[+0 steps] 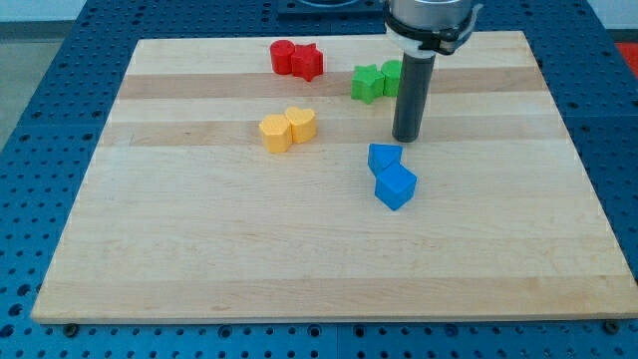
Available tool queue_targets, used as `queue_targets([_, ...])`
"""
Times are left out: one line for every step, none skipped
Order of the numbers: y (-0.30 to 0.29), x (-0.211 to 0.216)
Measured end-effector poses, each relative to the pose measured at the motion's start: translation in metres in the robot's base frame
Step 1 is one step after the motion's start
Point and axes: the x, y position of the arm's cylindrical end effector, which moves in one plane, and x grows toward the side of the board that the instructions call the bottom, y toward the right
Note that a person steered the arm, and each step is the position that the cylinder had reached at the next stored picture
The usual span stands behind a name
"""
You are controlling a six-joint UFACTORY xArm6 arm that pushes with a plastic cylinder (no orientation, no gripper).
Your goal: Push blue cube towards right bottom corner of the board
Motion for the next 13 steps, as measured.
queue_targets([0.0,-0.007])
queue_targets([0.0,-0.009])
queue_targets([0.0,-0.009])
queue_targets([0.0,-0.012])
queue_targets([-0.022,-0.012])
queue_targets([-0.046,-0.008])
queue_targets([-0.069,0.002])
queue_targets([-0.084,0.017])
queue_targets([-0.094,0.028])
queue_targets([-0.093,0.033])
queue_targets([-0.09,0.04])
queue_targets([-0.081,0.056])
queue_targets([-0.056,0.07])
